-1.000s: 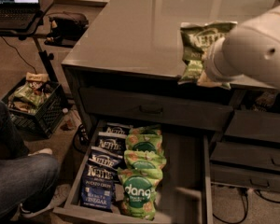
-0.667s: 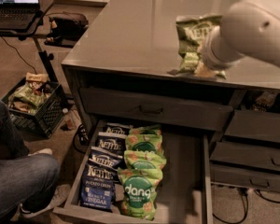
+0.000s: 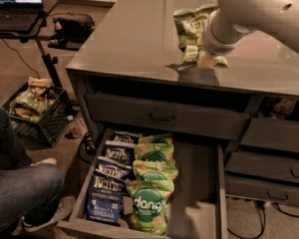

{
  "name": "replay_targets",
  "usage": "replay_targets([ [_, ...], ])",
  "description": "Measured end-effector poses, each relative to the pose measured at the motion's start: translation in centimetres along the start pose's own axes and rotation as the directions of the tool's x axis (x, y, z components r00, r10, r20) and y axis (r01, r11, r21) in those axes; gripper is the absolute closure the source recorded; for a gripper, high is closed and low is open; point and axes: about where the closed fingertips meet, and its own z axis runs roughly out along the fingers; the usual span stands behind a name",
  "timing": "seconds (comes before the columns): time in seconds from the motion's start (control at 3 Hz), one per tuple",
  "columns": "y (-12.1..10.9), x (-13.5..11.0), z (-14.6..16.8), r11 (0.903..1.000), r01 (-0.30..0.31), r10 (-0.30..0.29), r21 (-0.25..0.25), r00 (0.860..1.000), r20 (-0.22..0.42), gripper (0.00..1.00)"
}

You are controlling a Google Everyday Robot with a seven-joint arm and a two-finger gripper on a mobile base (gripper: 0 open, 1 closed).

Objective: Pick green jalapeno chip bag from middle drawer and place on counter

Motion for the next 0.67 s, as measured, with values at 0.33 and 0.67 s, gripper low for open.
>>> replay_targets([
  [0.33,-1.4,-0.6,2.4,0.9984,0.018,-0.017,-0.054,1.000,0.016,1.00],
  [0.67,-2.2,-1.3,5.5,0.9935,0.029,-0.024,-0.110,0.999,0.042,1.00],
])
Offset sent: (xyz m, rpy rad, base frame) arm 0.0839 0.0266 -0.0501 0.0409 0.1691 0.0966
